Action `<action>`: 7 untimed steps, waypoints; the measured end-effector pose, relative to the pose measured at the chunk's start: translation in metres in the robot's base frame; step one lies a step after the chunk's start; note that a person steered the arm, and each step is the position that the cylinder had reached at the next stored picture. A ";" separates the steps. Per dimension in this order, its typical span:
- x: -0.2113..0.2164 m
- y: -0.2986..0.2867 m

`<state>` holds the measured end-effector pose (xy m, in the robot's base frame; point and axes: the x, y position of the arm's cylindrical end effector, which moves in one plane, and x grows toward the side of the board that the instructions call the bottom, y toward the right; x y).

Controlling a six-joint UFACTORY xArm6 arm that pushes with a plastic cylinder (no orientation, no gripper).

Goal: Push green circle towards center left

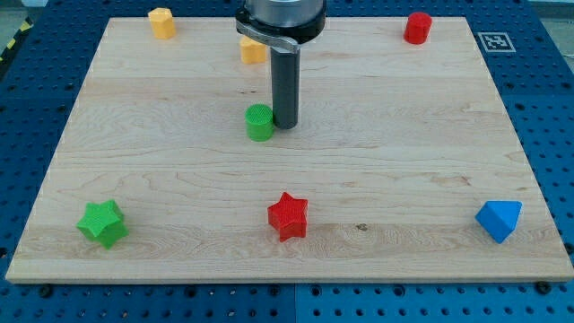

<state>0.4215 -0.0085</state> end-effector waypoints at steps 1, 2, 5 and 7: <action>0.030 0.004; 0.036 0.007; 0.018 0.018; 0.019 -0.006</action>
<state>0.4405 -0.0149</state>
